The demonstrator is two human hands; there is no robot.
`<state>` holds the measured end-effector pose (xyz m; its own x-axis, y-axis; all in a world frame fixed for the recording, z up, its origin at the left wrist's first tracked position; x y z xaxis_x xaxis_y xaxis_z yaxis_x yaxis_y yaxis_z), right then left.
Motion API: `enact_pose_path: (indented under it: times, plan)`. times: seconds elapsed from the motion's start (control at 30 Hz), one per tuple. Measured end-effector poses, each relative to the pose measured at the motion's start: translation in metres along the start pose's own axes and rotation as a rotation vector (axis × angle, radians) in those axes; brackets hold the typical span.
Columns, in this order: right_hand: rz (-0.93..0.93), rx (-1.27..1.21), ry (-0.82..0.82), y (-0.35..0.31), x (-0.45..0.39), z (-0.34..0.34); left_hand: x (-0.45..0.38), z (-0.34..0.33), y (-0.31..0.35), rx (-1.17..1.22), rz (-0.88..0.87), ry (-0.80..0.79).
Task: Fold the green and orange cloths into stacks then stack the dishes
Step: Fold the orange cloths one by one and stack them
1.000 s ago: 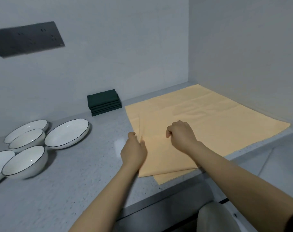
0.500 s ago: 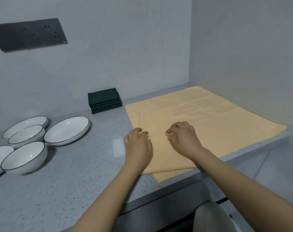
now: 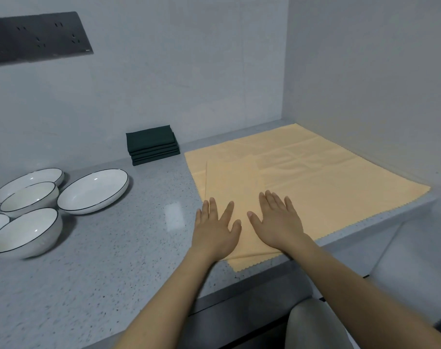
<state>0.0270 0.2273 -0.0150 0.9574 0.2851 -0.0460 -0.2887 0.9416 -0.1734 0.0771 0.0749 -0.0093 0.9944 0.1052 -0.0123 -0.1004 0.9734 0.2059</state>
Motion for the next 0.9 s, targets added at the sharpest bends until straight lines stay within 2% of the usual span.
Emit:
enact_pose_path:
  times: [0.13,0.23,0.3,0.37,0.43,0.5,0.6,0.77,0.9]
  plan:
    - [-0.009,-0.006,-0.025,-0.003,-0.001,0.0,-0.003,0.001,-0.003,0.032,0.012,-0.028]
    - [0.017,-0.058,-0.032,0.002,-0.002,0.006,-0.002,0.011,-0.005,0.283,0.036,0.042]
    - [0.048,-0.144,0.074,0.007,-0.004,0.016,-0.002,0.023,-0.009,0.5,0.063,0.21]
    - [0.069,-0.268,0.251,0.009,-0.005,0.027,-0.004,0.033,-0.012,0.539,0.074,0.349]
    - [0.062,-0.423,0.385,0.009,-0.011,0.039,-0.011,0.043,-0.009,0.572,0.092,0.402]
    - [-0.005,-0.63,0.369,0.003,-0.019,0.047,-0.019,0.047,-0.003,0.623,0.123,0.379]
    - [-0.148,-0.835,0.248,-0.004,-0.034,0.048,-0.035,0.043,0.001,0.661,0.205,0.325]
    - [-0.309,-0.778,0.166,-0.001,-0.056,0.036,-0.058,0.03,-0.003,0.608,0.334,0.33]
    - [-0.357,-0.751,0.225,0.004,-0.063,0.028,-0.066,0.027,-0.009,0.52,0.403,0.387]
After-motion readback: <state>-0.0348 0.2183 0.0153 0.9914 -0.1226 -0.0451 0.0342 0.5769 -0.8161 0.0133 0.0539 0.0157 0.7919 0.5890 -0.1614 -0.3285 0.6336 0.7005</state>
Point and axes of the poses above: each hand's wrist, its own x-axis away from the middle knuckle, its own z-axis out of the back of the hand, y = z × x, the point moved 1 cm from there along -x, towards the middle knuckle, and after that the axes turned 6 degrees about y, right-handed, at the moved point
